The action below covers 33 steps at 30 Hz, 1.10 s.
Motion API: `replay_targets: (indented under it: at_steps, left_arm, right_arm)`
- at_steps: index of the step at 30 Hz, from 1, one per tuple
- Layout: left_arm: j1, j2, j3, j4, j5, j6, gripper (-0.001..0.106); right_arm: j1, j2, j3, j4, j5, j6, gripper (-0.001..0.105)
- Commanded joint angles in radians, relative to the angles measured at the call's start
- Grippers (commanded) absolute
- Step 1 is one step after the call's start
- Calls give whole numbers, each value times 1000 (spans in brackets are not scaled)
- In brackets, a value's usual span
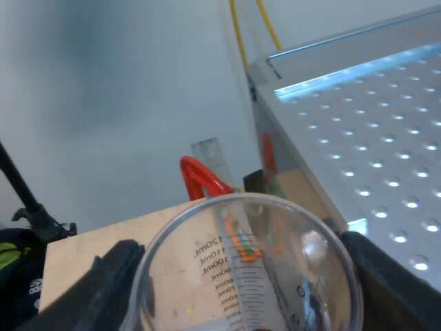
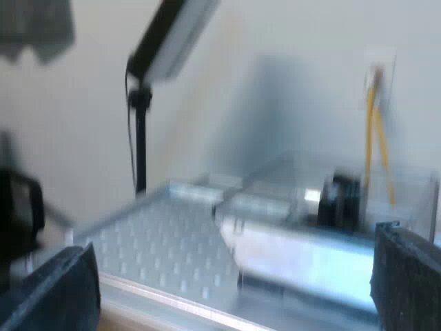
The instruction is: Pour the beans into the coffee machine
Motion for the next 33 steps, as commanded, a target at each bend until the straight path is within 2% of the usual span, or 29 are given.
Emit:
replay_targets:
  at_steps: [1,6,7,9,11,17,22,24,26,28,33]
  left_arm:
    - [-14,-5,-7,-3,-15,6,1]
    - [-14,-5,-7,0,-15,8,1]
    - [-14,-5,-12,0,-15,19,1]
    - [-14,-5,-21,0,-15,35,1]
    - [-14,-3,-36,0,-15,46,1]
    - [-18,49,-118,2,-15,50,1]
    - [-87,123,-216,35,-20,74,1]
    - [-117,149,-247,38,-42,77,1]
    - [-141,177,-275,38,-43,105,1]
    - [-173,215,-308,38,-75,129,1]
    - [-217,280,-369,40,-94,160,1]
  right_arm:
    - [-2,-6,-10,-72,9,-47,81]
    - [-2,-28,-10,-110,62,-51,81]
    - [-2,-38,-10,-110,126,-51,81]
    - [-2,-38,-10,-110,176,-71,81]
    - [-2,-48,-10,-110,177,-90,81]
    - [-2,-50,-10,-110,171,-92,81]
    - [-2,-50,-10,-108,171,-92,81]
    - [-2,-50,-10,-108,171,-92,81]
    - [-2,-50,-10,-108,171,-92,81]
    - [-2,-50,-10,-94,165,-92,81]
    - [-2,-50,-10,-85,164,-92,81]
